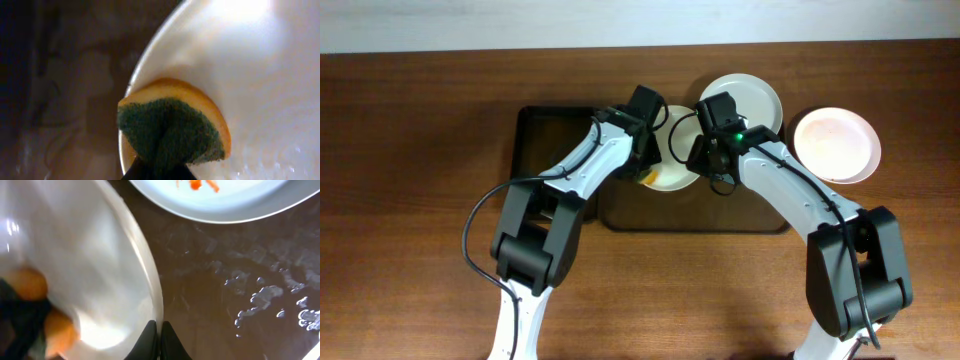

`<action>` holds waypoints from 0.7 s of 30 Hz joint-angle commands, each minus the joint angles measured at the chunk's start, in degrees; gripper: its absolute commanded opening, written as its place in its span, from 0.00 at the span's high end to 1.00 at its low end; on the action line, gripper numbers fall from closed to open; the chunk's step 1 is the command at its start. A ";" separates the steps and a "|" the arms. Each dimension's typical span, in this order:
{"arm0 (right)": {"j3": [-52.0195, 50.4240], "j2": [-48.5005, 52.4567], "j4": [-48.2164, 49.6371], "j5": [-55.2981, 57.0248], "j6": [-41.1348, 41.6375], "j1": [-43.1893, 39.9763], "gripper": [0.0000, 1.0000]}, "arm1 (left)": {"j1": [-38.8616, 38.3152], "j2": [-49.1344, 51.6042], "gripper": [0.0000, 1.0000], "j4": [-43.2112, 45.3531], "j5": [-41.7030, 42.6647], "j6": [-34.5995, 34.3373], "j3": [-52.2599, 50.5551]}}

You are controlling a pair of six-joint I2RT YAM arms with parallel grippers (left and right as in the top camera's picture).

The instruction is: Clean dirty plates on tray and stack at the side

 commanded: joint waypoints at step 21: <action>0.35 0.31 -0.96 -1.90 -2.32 -0.24 0.96 | 4.79 1.81 1.00 3.13 12.61 -4.98 5.57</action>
